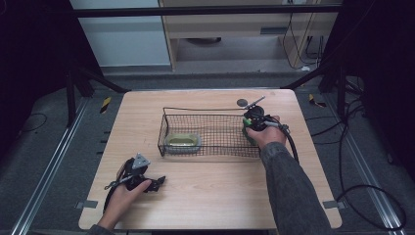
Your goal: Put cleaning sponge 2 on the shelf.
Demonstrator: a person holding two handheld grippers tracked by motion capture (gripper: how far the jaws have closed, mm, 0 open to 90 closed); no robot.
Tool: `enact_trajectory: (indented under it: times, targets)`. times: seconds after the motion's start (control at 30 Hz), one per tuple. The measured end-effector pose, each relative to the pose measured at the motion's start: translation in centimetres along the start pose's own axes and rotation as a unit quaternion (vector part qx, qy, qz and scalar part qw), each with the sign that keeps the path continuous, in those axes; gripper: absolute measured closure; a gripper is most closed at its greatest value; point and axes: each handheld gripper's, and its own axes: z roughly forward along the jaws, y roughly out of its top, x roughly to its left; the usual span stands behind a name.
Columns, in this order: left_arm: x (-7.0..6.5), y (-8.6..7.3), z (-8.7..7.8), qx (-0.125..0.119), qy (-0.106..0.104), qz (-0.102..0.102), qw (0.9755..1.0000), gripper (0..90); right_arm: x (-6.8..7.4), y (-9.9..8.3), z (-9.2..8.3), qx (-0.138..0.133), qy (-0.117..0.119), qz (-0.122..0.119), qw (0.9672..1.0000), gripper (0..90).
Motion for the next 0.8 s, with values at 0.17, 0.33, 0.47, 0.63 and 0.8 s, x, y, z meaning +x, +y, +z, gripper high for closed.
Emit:
enact_trajectory:
  times: [0.17, 0.33, 0.47, 0.63, 0.8]
  targets:
    - [0.0, 0.0, 0.0, 0.0, 0.0, 0.0, 1.0, 0.0, 0.08, 0.03, 0.0, 0.0, 0.001, 0.002, 1.0, 63.2]
    - [0.0, 0.0, 0.0, 0.0, 0.0, 0.0, 1.0, 0.0, 0.2, 0.0, -0.01, 0.002, 0.0, 0.001, 1.0, 59.8]
    - [0.0, 0.0, 0.0, 0.0, 0.0, 0.0, 1.0, 0.0, 0.33, 0.02, -0.12, 0.001, 0.003, 0.004, 1.0, 56.3]
    - [-0.01, 0.0, 0.0, 0.0, 0.0, -0.001, 1.0, 0.0, 0.39, -0.03, -0.26, 0.004, 0.003, 0.005, 1.0, 49.4]
    - [-0.01, 0.0, 0.0, 0.0, -0.001, -0.001, 1.0, 0.0, 0.68, -0.31, -0.62, 0.001, 0.015, 0.017, 0.9997, 44.0]
